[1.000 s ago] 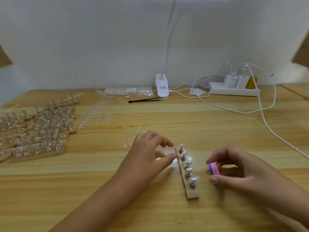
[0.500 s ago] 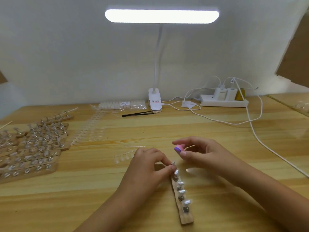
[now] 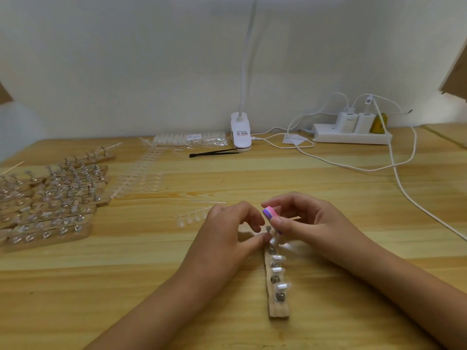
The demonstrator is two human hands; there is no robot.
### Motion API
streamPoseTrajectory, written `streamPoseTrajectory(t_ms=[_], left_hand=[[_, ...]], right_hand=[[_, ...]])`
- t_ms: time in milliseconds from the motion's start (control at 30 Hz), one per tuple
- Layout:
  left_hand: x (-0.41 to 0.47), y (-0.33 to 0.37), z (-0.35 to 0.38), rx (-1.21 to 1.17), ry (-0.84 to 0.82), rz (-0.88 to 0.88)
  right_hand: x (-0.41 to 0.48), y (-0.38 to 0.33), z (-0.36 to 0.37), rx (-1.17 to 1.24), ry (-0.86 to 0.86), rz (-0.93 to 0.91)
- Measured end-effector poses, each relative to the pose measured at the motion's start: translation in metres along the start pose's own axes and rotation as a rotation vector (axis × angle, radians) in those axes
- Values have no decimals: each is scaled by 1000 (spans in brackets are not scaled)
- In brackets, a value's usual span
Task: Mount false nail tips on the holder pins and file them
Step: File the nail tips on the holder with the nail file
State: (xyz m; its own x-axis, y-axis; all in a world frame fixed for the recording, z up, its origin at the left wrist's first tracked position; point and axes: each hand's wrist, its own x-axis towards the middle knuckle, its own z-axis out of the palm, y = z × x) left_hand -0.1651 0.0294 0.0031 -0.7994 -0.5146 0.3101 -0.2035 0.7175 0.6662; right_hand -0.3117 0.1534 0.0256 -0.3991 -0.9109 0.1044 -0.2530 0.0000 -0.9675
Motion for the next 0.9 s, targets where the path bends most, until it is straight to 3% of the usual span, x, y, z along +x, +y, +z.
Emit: streamPoseTrajectory(t_ms=[233, 367, 500, 633, 733, 900], left_hand=[[-6, 3, -8, 137, 76, 186], [-2, 3, -6, 120, 1, 142], [2, 3, 1, -24, -23, -15], [3, 1, -3, -338, 21, -163], [3, 3, -9, -478, 112, -132], [-4, 8, -7, -541, 83, -47]], right_hand=[[-6, 1, -4, 5, 80, -91], [-6, 0, -4, 50, 99, -66], [-4, 2, -4, 59, 79, 0], [-3, 4, -5, 89, 101, -3], [-3, 6, -7, 181, 128, -3], [-5, 6, -8, 335, 61, -18]])
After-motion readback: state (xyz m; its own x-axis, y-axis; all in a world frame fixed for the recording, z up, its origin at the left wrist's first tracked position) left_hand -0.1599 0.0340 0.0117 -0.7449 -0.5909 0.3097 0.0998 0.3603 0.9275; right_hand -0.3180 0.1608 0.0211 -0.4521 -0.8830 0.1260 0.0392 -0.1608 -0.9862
